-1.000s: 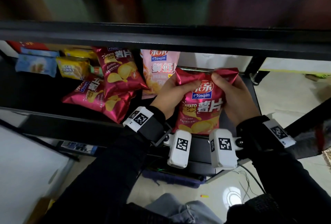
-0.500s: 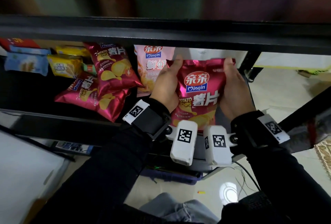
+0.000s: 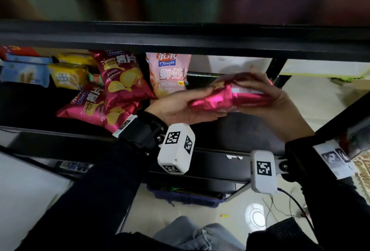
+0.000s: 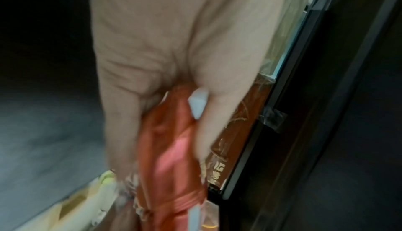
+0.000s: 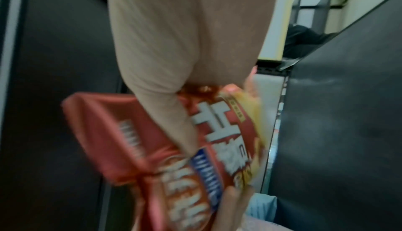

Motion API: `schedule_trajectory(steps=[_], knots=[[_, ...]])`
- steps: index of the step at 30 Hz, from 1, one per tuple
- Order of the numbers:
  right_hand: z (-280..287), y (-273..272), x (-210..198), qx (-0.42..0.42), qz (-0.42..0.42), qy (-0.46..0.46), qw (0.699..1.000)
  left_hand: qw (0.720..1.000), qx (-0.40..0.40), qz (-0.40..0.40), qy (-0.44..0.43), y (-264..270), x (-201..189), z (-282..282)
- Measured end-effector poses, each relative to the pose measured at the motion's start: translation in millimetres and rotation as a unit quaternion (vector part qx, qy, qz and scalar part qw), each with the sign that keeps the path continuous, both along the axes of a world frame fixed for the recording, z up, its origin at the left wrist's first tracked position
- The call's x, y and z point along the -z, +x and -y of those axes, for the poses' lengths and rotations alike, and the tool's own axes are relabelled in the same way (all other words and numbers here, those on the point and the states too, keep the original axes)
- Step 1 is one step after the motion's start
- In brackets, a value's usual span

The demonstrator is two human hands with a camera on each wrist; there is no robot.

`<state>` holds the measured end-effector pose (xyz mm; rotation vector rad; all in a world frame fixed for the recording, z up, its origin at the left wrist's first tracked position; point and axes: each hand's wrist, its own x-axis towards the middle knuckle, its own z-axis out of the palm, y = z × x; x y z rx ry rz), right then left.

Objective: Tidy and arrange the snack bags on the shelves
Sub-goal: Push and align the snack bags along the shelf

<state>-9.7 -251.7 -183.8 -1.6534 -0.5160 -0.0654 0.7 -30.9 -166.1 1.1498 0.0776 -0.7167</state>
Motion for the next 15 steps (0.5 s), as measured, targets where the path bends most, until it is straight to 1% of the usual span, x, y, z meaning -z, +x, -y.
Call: schedule_trajectory(steps=[1, 2, 3, 4, 5, 6, 7, 8, 9, 10, 12, 14, 15], knots=[[2, 0, 4, 0.011, -0.012, 0.022, 1.0, 1.0, -0.001, 0.021, 0.005, 1, 4, 0], [5, 2, 7, 0.049, -0.044, 0.067, 0.996, 0.999, -0.002, 0.047, 0.012, 2, 8, 0], [6, 3, 9, 0.097, -0.101, 0.133, 0.981, 0.997, -0.008, 0.074, 0.025, 3, 10, 1], [7, 4, 11, 0.13, -0.168, 0.199, 0.957, 0.994, -0.017, 0.098, 0.044, 2, 12, 2], [8, 5, 11, 0.136, -0.223, 0.225, 0.939, 0.99, -0.021, 0.121, 0.063, 0, 14, 3], [6, 7, 12, 0.113, -0.26, 0.211, 0.935, 0.986, -0.016, 0.146, 0.08, -2, 16, 6], [4, 8, 12, 0.079, -0.28, 0.177, 0.94, 0.981, -0.006, 0.169, 0.094, -4, 18, 8], [0, 8, 12, 0.048, -0.284, 0.144, 0.947, 0.977, 0.004, 0.186, 0.106, -7, 20, 11], [-4, 9, 13, 0.038, -0.275, 0.12, 0.953, 0.974, 0.009, 0.196, 0.117, -8, 23, 13], [-8, 8, 15, 0.043, -0.262, 0.115, 0.957, 0.972, 0.006, 0.198, 0.125, -7, 26, 15], [-11, 7, 21, 0.053, -0.24, 0.131, 0.96, 0.975, -0.029, 0.179, 0.129, -3, 27, 17], [-12, 6, 27, 0.046, -0.229, 0.137, 0.963, 0.979, -0.071, 0.148, 0.122, 0, 25, 17], [-12, 6, 28, 0.036, -0.23, 0.131, 0.964, 0.978, -0.088, 0.148, 0.119, 1, 26, 17]])
